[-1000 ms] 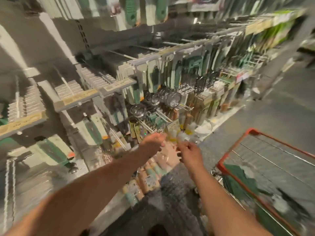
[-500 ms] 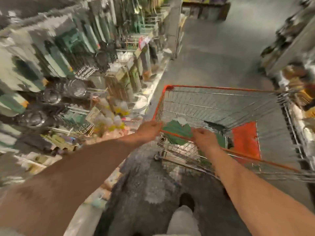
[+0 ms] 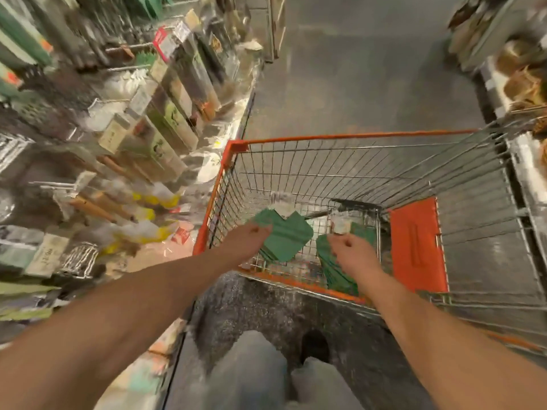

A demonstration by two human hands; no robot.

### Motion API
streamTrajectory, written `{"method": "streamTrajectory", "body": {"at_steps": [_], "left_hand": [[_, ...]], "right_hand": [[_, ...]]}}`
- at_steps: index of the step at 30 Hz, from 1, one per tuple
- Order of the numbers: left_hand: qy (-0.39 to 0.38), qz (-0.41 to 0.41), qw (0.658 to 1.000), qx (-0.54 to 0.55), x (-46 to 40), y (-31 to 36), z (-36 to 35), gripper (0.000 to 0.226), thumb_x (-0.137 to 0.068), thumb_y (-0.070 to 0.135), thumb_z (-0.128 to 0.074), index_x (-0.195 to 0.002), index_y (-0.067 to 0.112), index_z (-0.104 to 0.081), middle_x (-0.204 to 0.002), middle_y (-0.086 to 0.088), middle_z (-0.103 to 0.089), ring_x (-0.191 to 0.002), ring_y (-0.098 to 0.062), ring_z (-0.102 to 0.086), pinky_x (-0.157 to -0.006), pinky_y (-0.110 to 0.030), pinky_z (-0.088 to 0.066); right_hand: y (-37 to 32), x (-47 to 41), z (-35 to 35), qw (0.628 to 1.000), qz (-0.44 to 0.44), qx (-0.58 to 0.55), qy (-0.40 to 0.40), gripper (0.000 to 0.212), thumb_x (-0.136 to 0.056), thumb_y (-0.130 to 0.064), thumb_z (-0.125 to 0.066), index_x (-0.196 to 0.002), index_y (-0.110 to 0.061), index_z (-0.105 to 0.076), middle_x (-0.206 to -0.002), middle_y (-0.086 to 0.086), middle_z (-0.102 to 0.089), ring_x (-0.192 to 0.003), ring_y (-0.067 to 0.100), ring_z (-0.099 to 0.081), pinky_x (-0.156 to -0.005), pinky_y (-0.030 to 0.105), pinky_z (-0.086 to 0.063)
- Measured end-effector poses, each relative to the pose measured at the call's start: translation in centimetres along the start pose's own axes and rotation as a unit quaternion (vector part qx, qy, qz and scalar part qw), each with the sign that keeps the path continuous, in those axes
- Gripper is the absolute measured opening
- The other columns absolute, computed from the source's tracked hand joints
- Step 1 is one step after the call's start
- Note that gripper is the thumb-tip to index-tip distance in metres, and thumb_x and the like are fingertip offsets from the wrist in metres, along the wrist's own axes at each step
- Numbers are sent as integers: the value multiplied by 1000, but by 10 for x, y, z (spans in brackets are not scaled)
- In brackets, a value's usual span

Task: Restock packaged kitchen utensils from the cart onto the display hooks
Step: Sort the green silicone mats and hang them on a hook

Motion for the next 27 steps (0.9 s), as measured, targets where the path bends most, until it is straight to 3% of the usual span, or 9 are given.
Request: {"method": "streamTrajectory", "body": {"at_steps": [3, 8, 11, 13, 16, 18, 21, 25, 27], "left_hand": [[-25, 15, 1000, -3, -27, -9, 6, 56, -104, 61, -42, -136, 17, -56, -121, -7, -67, -112, -28, -64, -104, -47, -52], [14, 60, 996, 67, -75, -40, 27, 39, -101, 60, -48, -112, 25, -63, -108, -1, -68, -101, -23, -67, -99, -48, -54], [35, 94, 990, 98, -96, -60, 29, 35, -101, 54, -52, -94, 22, -64, -94, -5, -69, -93, -29, -68, -92, -47, -57], [25, 117, 987, 107, -111, -71, 26, 31, -101, 51, -54, -89, 23, -62, -97, -10, -69, -96, -32, -67, -94, -47, -55], [14, 147, 983, 107, -134, -75, 23, 31, -100, 56, -52, -109, 29, -64, -117, -6, -67, -109, -28, -63, -103, -44, -49], [2, 135, 985, 107, -148, -69, 20, 40, -102, 53, -51, -129, 23, -58, -122, 0, -64, -110, -23, -61, -103, -43, -48], [-15, 126, 985, 113, -169, -61, 16, 49, -102, 51, -53, -143, 23, -48, -133, 0, -59, -115, -22, -62, -107, -47, -49], [5, 155, 983, 94, -207, -58, 7, 56, -99, 53, -58, -146, 24, -46, -138, -1, -58, -115, -23, -60, -105, -41, -47], [6, 163, 983, 84, -222, -56, 2, 60, -98, 53, -60, -147, 21, -46, -140, -6, -59, -117, -27, -60, -103, -36, -47]], "right_hand": [[1, -25, -14, 999, -30, 20, -13, 41, -101, -54, -55, -97, -15, -69, -96, 4, -71, -91, 25, -66, -84, 37, -52], [-5, -53, -41, 997, -77, 14, -26, 56, -102, -47, -57, -109, 8, -69, -104, 25, -72, -100, 42, -68, -78, 33, -49], [-11, -66, -59, 991, -117, 32, -49, 48, -103, -49, -55, -116, -4, -68, -105, 10, -72, -100, 29, -69, -94, 42, -53], [-16, -82, -70, 990, -132, 22, -50, 45, -102, -49, -57, -121, -9, -65, -112, 6, -70, -105, 25, -67, -101, 45, -52], [-22, -104, -83, 989, -140, 27, -45, 44, -101, -51, -57, -120, -12, -64, -114, 5, -70, -104, 25, -67, -98, 45, -54], [-27, -114, -91, 987, -148, 32, -57, 36, -102, -51, -55, -116, -18, -62, -107, 0, -70, -96, 20, -68, -87, 38, -55], [-33, -134, -98, 985, -150, 47, -66, 32, -103, -49, -54, -114, -20, -61, -106, -2, -68, -91, 17, -67, -76, 31, -51], [-32, -169, -105, 988, -128, 29, -79, 34, -102, -47, -58, -117, -17, -60, -110, 2, -67, -101, 23, -67, -96, 44, -56], [-27, -184, -108, 986, -141, 26, -85, 33, -101, -47, -59, -117, -18, -58, -111, 2, -66, -100, 21, -65, -98, 47, -57]]}}
Point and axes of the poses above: each hand's wrist, its own x-axis away from the middle knuckle, its own z-axis out of the back of the hand, y = z × x, the point moved 3 cm from there along -x, towards the middle knuckle
